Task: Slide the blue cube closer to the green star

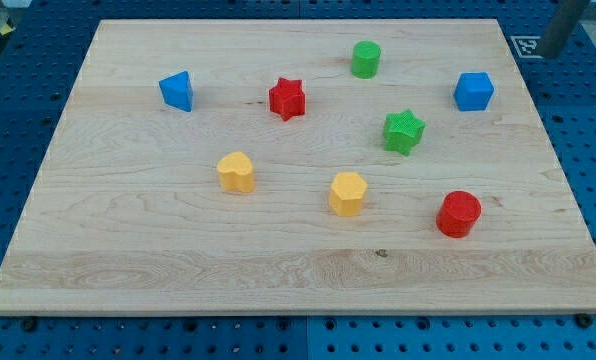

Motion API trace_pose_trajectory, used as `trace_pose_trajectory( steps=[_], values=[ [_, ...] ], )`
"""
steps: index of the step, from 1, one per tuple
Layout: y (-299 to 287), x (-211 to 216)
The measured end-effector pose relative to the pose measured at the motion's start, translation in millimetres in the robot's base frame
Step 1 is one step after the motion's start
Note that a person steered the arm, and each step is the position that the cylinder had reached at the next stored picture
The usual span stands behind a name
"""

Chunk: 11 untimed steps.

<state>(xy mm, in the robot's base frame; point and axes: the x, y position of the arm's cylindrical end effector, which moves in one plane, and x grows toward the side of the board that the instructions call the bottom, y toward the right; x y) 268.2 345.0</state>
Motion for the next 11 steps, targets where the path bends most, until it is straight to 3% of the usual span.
trace_pose_trajectory(
  steps=[2, 3, 4, 5, 7, 9, 10, 11],
  values=[
    [-4.8, 0.1],
    [-41.2, 2.5],
    [-52.1, 53.1],
    [-60.0, 72.9],
    [-159.3, 68.9],
    [-158.3, 59.4],
    [-165.1, 81.9],
    [-231.3, 86.8]
  ],
)
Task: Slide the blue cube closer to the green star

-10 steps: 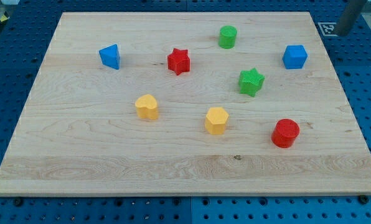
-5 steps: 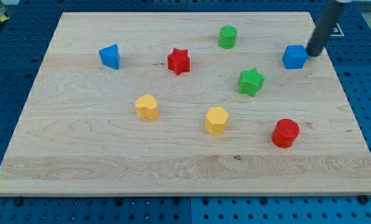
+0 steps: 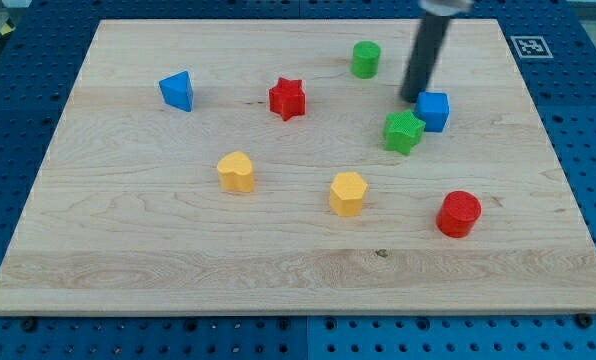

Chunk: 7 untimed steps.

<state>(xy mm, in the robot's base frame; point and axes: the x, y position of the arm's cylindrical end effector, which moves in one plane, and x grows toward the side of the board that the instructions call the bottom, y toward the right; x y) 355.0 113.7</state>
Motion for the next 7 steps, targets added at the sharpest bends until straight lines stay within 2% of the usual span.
trace_pose_trajectory(
  steps=[1, 2, 3, 5, 6, 7],
  values=[
    [-68.5, 32.1],
    [-78.3, 16.1],
    [-65.3, -13.5],
    [20.8, -36.2],
    [61.1, -8.5],
    [65.4, 14.0]
  ],
)
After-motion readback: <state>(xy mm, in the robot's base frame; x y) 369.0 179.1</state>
